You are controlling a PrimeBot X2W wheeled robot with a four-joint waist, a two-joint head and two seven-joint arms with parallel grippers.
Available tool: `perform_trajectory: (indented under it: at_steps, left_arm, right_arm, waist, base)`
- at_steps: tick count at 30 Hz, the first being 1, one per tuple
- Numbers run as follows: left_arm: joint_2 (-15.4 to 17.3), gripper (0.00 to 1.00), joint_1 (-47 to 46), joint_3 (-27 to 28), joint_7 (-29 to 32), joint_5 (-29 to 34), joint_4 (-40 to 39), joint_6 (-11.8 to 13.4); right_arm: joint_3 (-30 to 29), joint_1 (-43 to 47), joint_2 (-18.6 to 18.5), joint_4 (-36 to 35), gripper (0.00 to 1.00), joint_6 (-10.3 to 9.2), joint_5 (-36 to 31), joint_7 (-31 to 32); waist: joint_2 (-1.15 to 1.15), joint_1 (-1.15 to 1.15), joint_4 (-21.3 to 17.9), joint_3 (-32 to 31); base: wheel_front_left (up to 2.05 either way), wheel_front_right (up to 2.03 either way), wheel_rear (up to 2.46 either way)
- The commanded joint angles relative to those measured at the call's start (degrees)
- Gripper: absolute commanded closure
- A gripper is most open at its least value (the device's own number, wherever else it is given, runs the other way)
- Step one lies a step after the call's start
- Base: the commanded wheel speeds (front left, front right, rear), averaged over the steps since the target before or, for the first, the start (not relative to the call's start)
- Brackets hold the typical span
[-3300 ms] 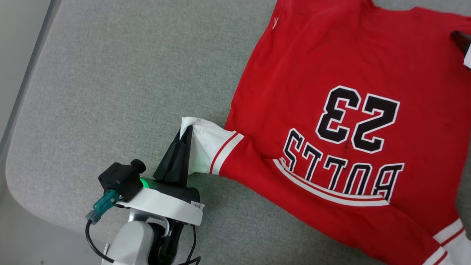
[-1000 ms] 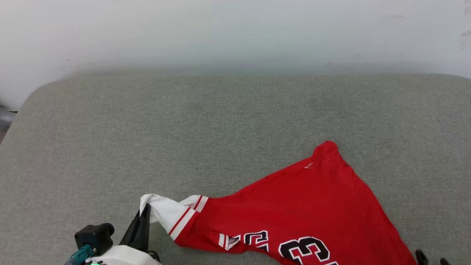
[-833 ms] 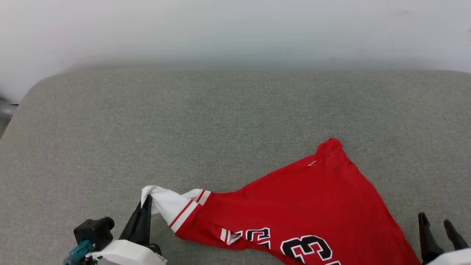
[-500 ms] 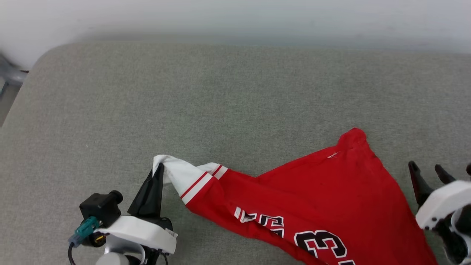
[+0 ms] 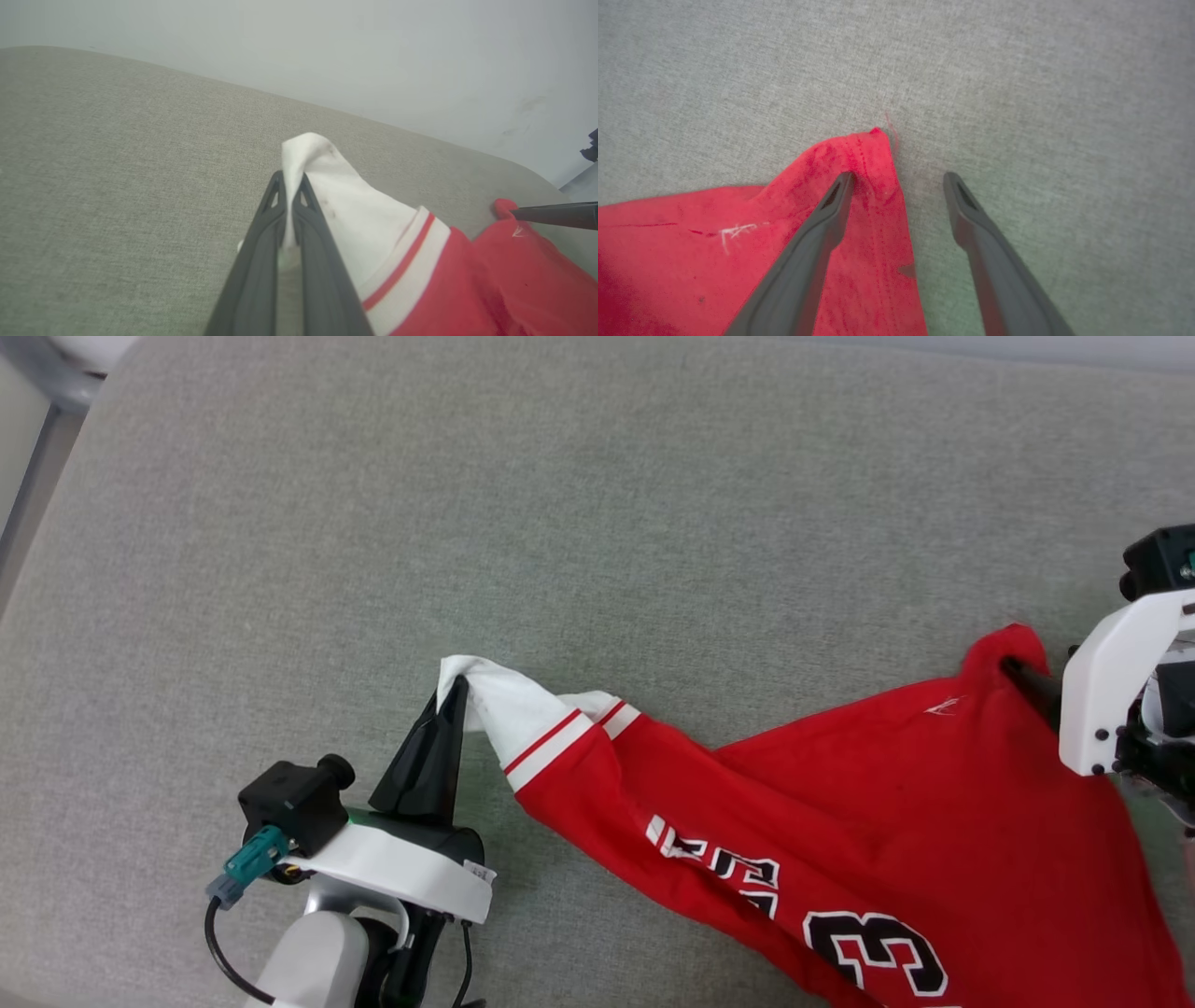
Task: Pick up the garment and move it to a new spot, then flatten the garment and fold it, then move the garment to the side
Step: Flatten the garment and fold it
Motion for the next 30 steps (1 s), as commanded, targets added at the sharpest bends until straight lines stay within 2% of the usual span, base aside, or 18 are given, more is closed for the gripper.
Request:
perform_trajectory:
  at_steps: [1,8,9,10,11,16,24,30]
  left_arm:
    - [0.0,1.0,-1.1,-0.1,-0.5,-0.2,0.4,-0.4]
    - [0.2,1.0,-2.6,-0.6,-1.3,-0.3,1.8,-1.0]
    - [0.1,1.0,-2.7,-0.6,-1.4,-0.4,1.9,-1.1]
    - [0.0,1.0,-2.7,-0.6,-1.5,-0.5,2.2,-1.1]
    - [0.0,1.0,-2.6,-0.6,-1.4,-0.5,2.4,-1.2]
    - [0.3,1.0,-2.7,-0.2,-1.6,-0.6,3.4,-1.3]
    - [3.0,1.0,-4.3,2.2,-1.5,-0.2,3.9,-0.5]
    - [6.1,1.0,-9.1,4.2,0.3,-0.6,5.4,-0.3]
  right_arm:
    - [0.9,-1.4,-0.8,0.9,0.0,-0.02,0.5,1.2]
    - [6.5,0.1,-1.2,6.4,0.0,0.0,3.2,10.3]
    - [6.9,0.7,-1.3,7.0,0.46,0.0,3.3,11.6]
    - [6.7,1.1,-1.0,7.6,0.66,0.0,3.8,12.6]
    - [6.5,1.3,-0.9,8.0,1.0,0.0,3.9,13.6]
    - [5.0,0.1,-0.6,6.7,1.0,-0.01,3.7,11.8]
    - [2.8,-3.0,-0.2,3.7,1.0,-0.02,-0.2,-0.2]
    - [1.7,-4.2,2.1,3.9,1.0,-0.03,-4.5,-6.1]
  waist:
    - [0.0,-0.01,1.5,1.8]
    - [0.0,-0.01,2.5,3.3]
    - [0.0,-0.01,2.5,3.3]
    - [0.0,-0.01,2.5,3.2]
    - [0.0,-0.01,2.5,3.1]
    - [0.0,-0.01,1.8,1.4]
    - [0.0,-0.01,-1.3,-4.6]
    - [0.0,-0.01,-4.9,-8.9]
  base:
    - [0.0,0.0,0.0]
    - [0.0,0.0,0.0]
    - [0.0,0.0,0.0]
    - [0.0,0.0,0.0]
    - [0.0,0.0,0.0]
    - [0.0,0.0,0.0]
    - [0.0,0.0,0.0]
    - [0.0,0.0,0.0]
